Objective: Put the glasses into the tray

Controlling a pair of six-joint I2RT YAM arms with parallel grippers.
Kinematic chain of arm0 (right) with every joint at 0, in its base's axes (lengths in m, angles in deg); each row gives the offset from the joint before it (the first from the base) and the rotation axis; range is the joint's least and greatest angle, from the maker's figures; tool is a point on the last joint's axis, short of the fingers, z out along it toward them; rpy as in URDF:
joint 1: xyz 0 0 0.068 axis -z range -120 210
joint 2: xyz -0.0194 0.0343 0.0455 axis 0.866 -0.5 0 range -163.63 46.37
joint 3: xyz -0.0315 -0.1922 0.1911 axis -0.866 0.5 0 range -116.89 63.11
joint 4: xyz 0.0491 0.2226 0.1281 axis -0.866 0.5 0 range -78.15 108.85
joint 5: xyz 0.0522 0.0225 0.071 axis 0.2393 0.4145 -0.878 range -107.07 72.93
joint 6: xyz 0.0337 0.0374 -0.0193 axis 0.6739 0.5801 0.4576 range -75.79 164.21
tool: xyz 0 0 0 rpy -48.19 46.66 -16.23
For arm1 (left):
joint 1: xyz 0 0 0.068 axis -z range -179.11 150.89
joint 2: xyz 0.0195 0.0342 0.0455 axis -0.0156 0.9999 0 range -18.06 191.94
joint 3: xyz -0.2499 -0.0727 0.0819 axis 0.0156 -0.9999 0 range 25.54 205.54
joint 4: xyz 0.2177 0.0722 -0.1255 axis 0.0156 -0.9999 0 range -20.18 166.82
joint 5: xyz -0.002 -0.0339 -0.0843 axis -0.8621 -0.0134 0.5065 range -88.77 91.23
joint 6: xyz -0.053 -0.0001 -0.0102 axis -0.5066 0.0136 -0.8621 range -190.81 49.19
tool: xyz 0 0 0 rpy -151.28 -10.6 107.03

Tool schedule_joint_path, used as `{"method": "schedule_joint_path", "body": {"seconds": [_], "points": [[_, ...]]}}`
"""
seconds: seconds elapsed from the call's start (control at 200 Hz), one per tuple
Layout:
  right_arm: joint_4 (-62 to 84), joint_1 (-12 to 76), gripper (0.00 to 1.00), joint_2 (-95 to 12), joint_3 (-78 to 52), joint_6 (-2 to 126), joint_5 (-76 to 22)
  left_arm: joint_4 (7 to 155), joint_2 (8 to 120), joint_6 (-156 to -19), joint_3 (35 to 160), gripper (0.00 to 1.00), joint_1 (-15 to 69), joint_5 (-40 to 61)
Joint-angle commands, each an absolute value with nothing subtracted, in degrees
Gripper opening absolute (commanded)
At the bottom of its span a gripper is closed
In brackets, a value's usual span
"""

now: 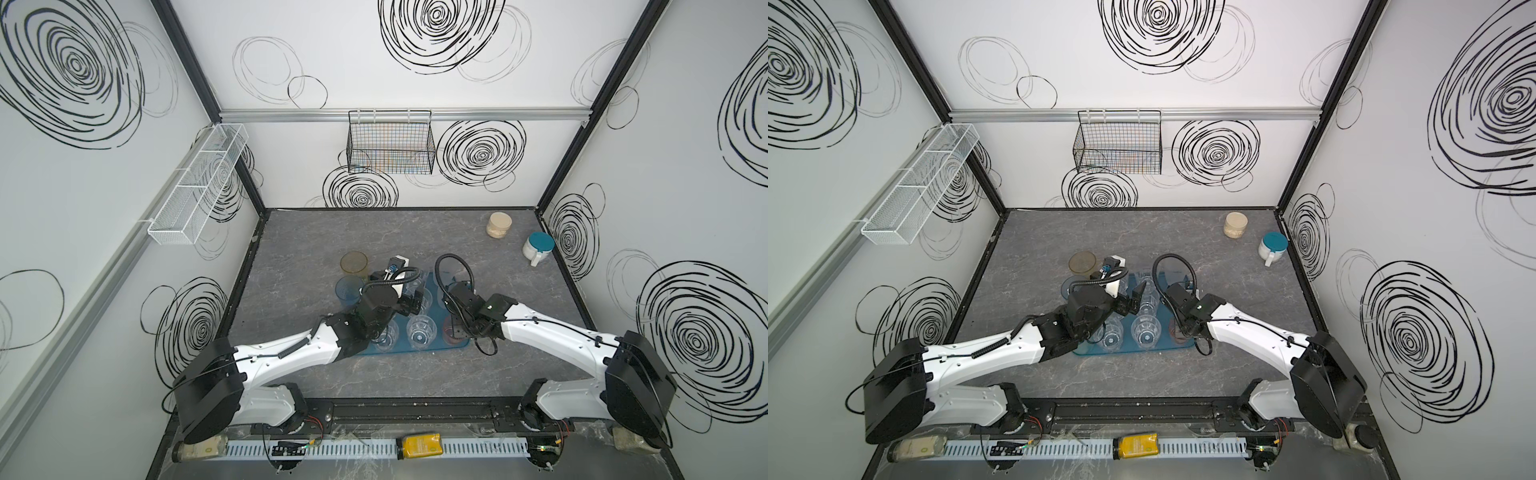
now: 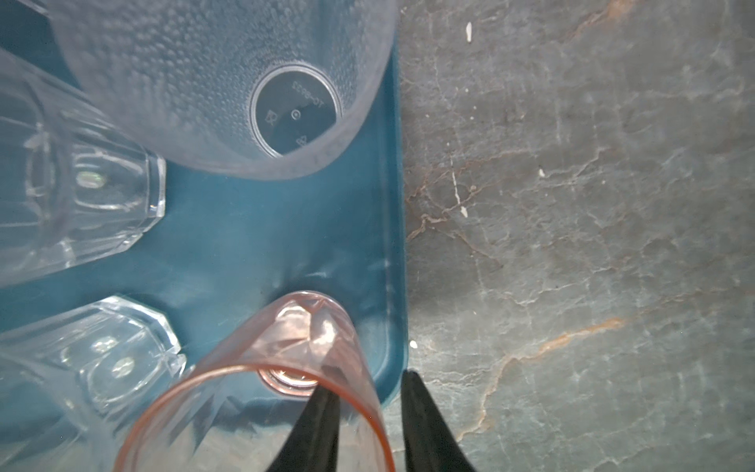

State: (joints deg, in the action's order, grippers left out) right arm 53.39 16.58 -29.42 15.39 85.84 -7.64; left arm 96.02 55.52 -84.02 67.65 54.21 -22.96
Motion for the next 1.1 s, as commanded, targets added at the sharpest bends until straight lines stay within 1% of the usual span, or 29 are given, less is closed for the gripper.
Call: {"method": "schedule_joint_path", "body": {"seconds": [0.0, 0.095, 0.175, 0.245, 0.315, 0.41, 0.495, 0.545, 0.6, 0.66, 0.69, 0.75, 0.815, 0.885, 0.971, 1.096], "points": [[57.0, 17.3, 0.39, -28.0, 9.8, 86.2, -5.7, 95.9, 53.1, -83.0, 69.1, 0.97, 54.4, -20.4], [60.1, 19.3, 0.45, -27.1, 4.4, 84.3, -4.8, 94.2, 50.8, -82.0, 70.0, 0.97, 54.5, -19.4], [59.1, 23.9, 0.49, -26.2, -1.6, 81.2, -3.4, 92.7, 48.0, -80.1, 70.2, 0.96, 54.3, -21.0], [51.9, 27.9, 0.53, -24.6, -3.2, 78.2, -1.7, 93.2, 45.2, -79.0, 69.2, 0.96, 53.5, -22.5], [41.6, 32.7, 0.56, -22.8, -1.1, 76.2, -1.2, 94.2, 42.3, -79.1, 67.4, 0.96, 51.2, -22.3], [26.4, 38.6, 0.62, -22.8, 3.6, 73.5, -3.0, 93.2, 38.5, -79.2, 65.6, 0.96, 45.1, -21.0], [13.9, 43.4, 0.66, -24.6, 8.2, 69.1, -4.3, 92.9, 35.8, -78.2, 64.9, 0.96, 37.3, -21.2], [9.2, 45.5, 0.69, -25.6, 10.6, 65.1, -5.2, 92.9, 34.9, -78.7, 64.6, 0.96, 32.2, -21.7], [4.2, 46.7, 0.72, -26.2, 13.4, 60.6, -1.1, 93.4, 34.9, -78.3, 64.1, 0.97, 27.1, -22.7], [-1.2, 50.2, 0.77, -26.5, 16.3, 58.0, 5.0, 99.5, 36.0, -73.4, 62.0, 0.97, 23.4, -25.4], [-2.5, 52.7, 0.77, -26.5, 16.8, 59.6, 6.3, 103.0, 36.9, -71.0, 61.4, 0.97, 22.1, -28.4], [-3.5, 59.1, 0.75, -26.4, 18.0, 64.2, 2.5, 108.7, 38.4, -68.4, 60.7, 0.96, 19.9, -34.9], [-4.5, 62.7, 0.74, -26.4, 20.3, 66.1, 2.1, 115.2, 38.6, -68.3, 57.9, 0.96, 17.8, -40.8], [-6.0, 63.2, 0.74, -27.2, 23.3, 62.7, 3.2, 120.6, 38.1, -67.5, 53.0, 0.97, 17.4, -44.8], [-8.4, 63.3, 0.74, -29.1, 27.5, 62.5, 5.6, 125.0, 39.4, -66.9, 47.8, 0.98, 17.7, -47.8], [-18.1, 62.8, 0.73, -31.8, 34.1, 64.2, 5.1, 135.7, 47.8, -64.6, 43.1, 0.97, 17.7, -50.4]]}}
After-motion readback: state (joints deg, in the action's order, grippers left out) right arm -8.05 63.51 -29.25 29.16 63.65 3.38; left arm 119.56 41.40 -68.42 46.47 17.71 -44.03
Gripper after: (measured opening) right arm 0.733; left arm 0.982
